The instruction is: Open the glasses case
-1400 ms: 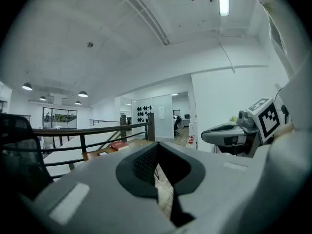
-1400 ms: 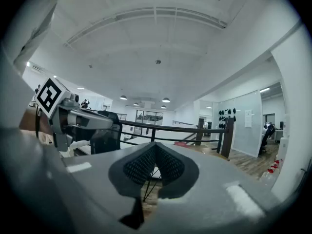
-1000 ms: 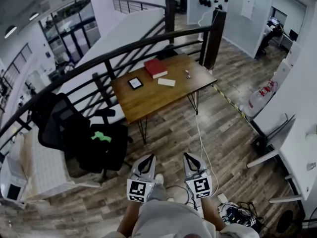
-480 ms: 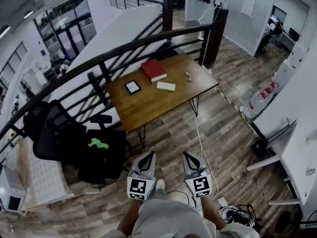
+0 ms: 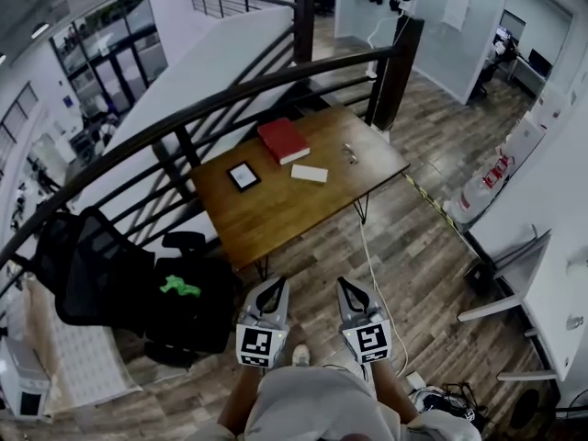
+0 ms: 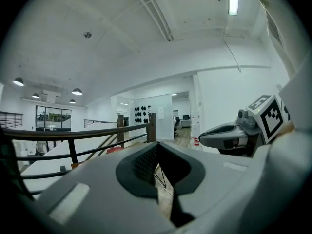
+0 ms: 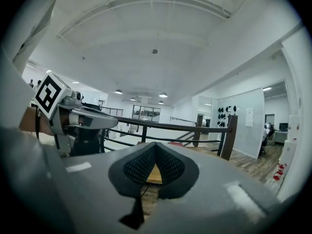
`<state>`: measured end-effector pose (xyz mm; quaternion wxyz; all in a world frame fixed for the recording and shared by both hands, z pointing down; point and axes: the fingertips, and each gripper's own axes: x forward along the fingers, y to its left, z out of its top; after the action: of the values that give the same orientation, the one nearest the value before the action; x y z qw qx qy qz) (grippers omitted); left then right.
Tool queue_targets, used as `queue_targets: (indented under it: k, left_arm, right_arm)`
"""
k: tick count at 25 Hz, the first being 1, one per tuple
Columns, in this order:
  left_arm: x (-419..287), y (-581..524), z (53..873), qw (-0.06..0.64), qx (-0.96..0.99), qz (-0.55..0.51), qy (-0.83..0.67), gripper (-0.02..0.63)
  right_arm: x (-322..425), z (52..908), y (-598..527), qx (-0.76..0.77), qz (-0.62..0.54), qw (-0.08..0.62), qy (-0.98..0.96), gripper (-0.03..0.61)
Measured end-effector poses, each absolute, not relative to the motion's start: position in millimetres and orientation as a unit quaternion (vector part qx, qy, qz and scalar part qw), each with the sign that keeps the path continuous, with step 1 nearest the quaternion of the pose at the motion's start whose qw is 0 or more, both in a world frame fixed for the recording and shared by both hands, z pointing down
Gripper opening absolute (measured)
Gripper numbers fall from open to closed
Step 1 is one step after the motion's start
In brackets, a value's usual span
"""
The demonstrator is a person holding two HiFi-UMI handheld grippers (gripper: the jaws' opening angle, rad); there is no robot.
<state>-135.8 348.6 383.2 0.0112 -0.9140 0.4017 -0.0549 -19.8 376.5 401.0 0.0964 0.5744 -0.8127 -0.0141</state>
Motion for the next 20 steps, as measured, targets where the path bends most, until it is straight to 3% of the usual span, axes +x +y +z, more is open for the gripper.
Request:
queue_targets:
  k: [20]
  left_arm:
    - [-124.6, 257.2, 390.4, 0.006, -0.92, -0.052, 0.388, 0.02]
  right_arm:
    - [-10.7, 405.9, 287.4, 0.588, -0.012, 0.101, -0.803, 0.003]
